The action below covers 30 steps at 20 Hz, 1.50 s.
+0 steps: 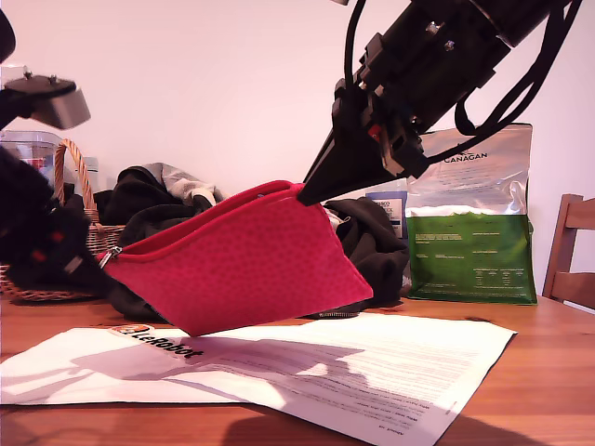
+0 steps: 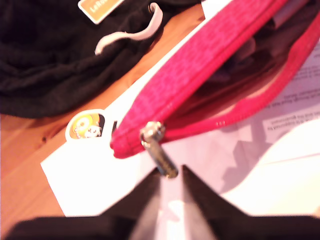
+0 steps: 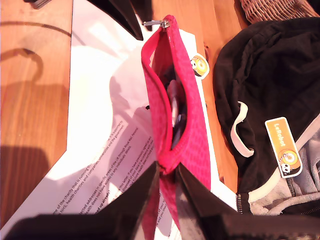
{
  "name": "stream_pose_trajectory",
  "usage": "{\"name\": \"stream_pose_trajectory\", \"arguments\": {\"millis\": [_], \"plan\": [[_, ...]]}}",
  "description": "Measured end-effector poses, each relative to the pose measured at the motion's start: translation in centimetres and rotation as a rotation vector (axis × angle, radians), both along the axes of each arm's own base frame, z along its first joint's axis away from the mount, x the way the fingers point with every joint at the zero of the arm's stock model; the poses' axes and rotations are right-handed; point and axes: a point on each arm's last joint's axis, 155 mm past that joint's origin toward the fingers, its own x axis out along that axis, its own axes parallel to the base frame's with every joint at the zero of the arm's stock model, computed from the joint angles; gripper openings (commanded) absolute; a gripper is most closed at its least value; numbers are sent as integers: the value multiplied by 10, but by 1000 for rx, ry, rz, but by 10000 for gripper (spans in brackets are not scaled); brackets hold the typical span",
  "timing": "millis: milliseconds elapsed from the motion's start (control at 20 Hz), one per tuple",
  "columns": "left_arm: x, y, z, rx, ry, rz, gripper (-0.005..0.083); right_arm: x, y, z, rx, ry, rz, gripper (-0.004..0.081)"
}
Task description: Close the zipper in the zip bag in front of you
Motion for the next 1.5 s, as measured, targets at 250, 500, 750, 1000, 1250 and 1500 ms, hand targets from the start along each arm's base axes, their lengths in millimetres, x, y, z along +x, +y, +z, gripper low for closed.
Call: {"name": "stream_pose_trajectory", "arguments": {"millis": [250, 500, 750, 1000, 1250, 1500], "plan": [[2, 0, 3, -68, 17, 51, 286, 0, 0, 0, 0, 0, 0, -12], [2, 0, 3, -89, 27, 67, 118, 0, 0, 0, 0, 0, 0, -12], [3, 1, 3, -88, 26, 72, -6, 0, 0, 0, 0, 0, -1, -12], [3, 2, 3, -84, 24, 78, -24, 0, 0, 0, 15, 20, -15, -12], [2, 3, 0, -78, 37, 79, -24, 0, 0, 0, 15, 21, -15, -12], [-5, 7, 11, -59, 27, 65, -24, -4, -4, -7, -11, 47, -17, -12]]}}
